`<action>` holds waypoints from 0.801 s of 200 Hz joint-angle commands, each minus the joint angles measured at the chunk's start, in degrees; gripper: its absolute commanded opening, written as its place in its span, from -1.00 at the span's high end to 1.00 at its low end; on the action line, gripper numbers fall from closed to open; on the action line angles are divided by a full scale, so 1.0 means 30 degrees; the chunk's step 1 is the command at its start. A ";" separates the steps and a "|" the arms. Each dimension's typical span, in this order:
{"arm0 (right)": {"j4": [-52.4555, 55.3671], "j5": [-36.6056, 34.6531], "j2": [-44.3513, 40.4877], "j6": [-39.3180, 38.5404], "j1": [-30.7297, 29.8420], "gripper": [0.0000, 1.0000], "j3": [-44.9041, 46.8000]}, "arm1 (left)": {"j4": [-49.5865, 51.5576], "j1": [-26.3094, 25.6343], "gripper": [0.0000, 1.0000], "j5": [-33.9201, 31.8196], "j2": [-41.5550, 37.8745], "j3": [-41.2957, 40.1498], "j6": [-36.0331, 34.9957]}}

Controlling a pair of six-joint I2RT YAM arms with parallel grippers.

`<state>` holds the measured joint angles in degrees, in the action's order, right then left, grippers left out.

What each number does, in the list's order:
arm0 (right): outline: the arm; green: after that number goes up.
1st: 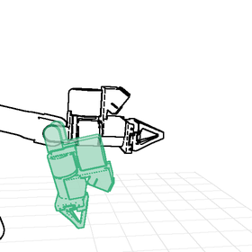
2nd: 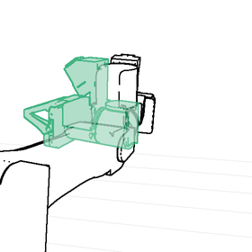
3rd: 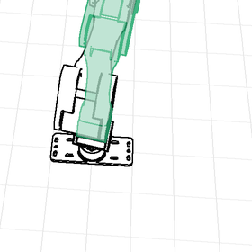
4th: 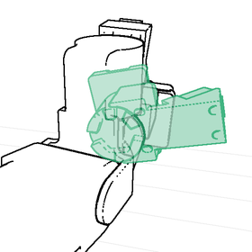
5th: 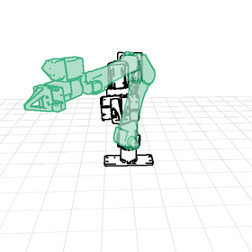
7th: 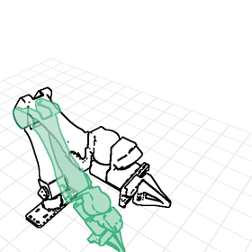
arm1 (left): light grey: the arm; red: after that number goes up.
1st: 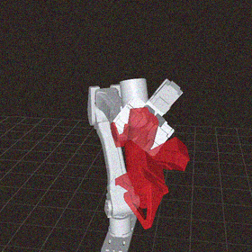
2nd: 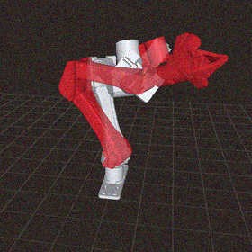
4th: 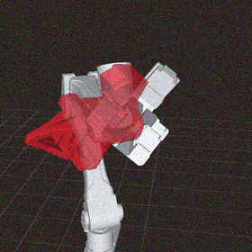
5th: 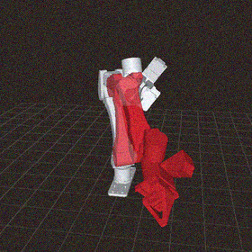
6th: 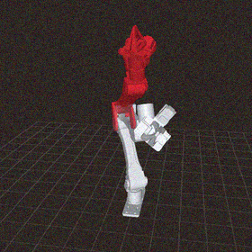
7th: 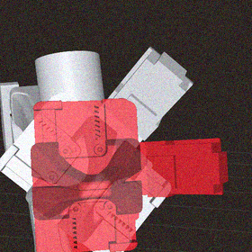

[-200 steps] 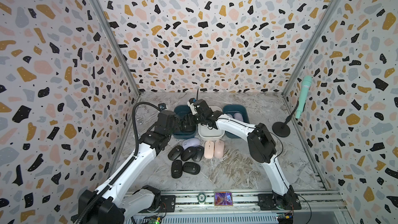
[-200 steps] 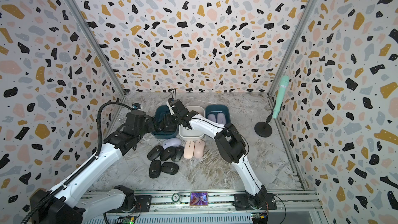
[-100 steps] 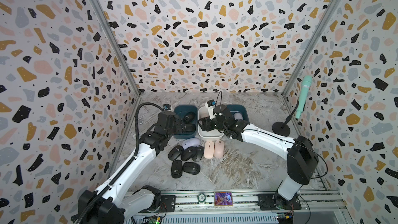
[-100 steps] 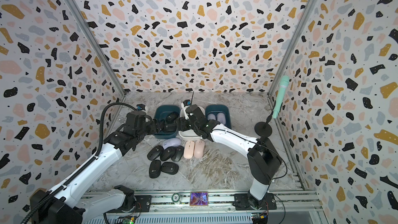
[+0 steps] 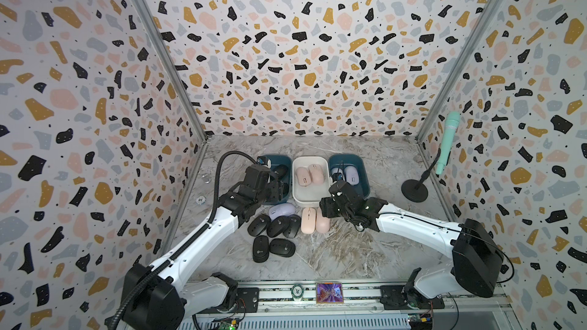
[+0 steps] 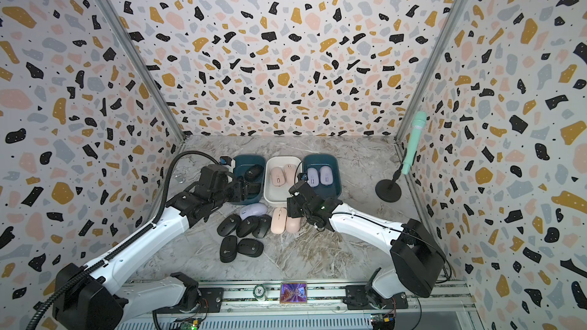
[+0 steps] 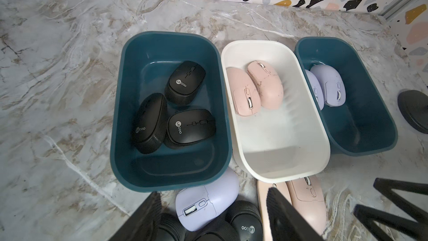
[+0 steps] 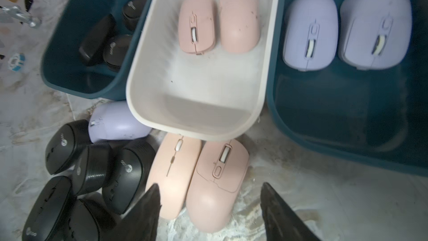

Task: Place the mice by color into the storage box
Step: Pick up the mouse from the center of the board.

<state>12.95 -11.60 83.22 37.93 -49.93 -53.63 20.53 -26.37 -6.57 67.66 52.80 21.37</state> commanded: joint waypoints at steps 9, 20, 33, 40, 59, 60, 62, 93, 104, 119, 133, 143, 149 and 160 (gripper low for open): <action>0.1028 -0.0848 0.0104 0.1493 -0.0460 -0.41 0.0037 | -0.0627 0.0001 -0.42 -0.0477 -0.0025 0.0012 -0.0192; 0.1110 -0.0940 0.0334 0.1705 -0.0520 -0.41 0.0160 | -0.0721 0.0001 -0.42 -0.0369 -0.0067 -0.0078 -0.0236; 0.0900 -0.0856 0.0569 0.1827 -0.0524 -0.42 0.0341 | -0.0853 0.0001 -0.42 -0.0243 -0.0106 -0.0167 -0.0208; 0.0851 -0.0801 0.0723 0.1828 -0.0523 -0.41 0.0365 | -0.0912 0.0001 -0.42 -0.0191 -0.0122 -0.0167 -0.0176; 0.0831 -0.0617 0.1153 0.1829 -0.0522 -0.42 0.0217 | -0.0961 -0.0003 -0.43 -0.0154 -0.0164 -0.0167 -0.0173; 0.0821 -0.0602 0.1179 0.1829 -0.0538 -0.42 0.0228 | -0.0973 -0.0001 -0.42 -0.0154 -0.0182 -0.0167 -0.0176; 0.0791 -0.0570 0.1228 0.1829 -0.0535 -0.42 0.0236 | -0.0968 -0.0007 -0.43 -0.0154 -0.0195 -0.0182 -0.0185; 0.0672 -0.0334 0.1777 0.1770 -0.0581 -0.41 0.0115 | -0.1063 0.0001 -0.42 -0.0238 -0.0265 -0.0255 -0.0259; 0.0579 -0.0332 0.2011 0.1739 -0.0654 -0.41 0.0093 | -0.1047 0.0001 -0.43 -0.0198 -0.0226 -0.0310 -0.0263; 0.0536 -0.0292 0.2335 0.1711 -0.0750 -0.41 -0.0040 | -0.1051 0.0001 -0.43 -0.0186 -0.0155 -0.0260 -0.0244; 0.0532 -0.0263 0.2658 0.1704 -0.0804 -0.41 -0.0132 | -0.1044 0.0001 -0.43 -0.0184 -0.0113 -0.0277 -0.0221; 0.0551 -0.0235 0.2859 0.1671 -0.0849 -0.40 -0.0200 | -0.1007 -0.0014 -0.43 -0.0184 -0.0075 -0.0270 -0.0237; 0.0567 -0.0260 0.2952 0.1689 -0.0861 -0.40 -0.0244 | -0.0993 -0.0005 -0.43 -0.0183 -0.0082 -0.0235 -0.0237; 0.0517 -0.0243 0.3062 0.1697 -0.0904 -0.40 -0.0294 | -0.1007 0.0001 -0.43 -0.0184 -0.0053 -0.0225 -0.0259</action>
<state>13.98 -12.25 92.12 42.61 -52.18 -52.97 19.14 -26.37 -6.92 67.64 52.75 21.37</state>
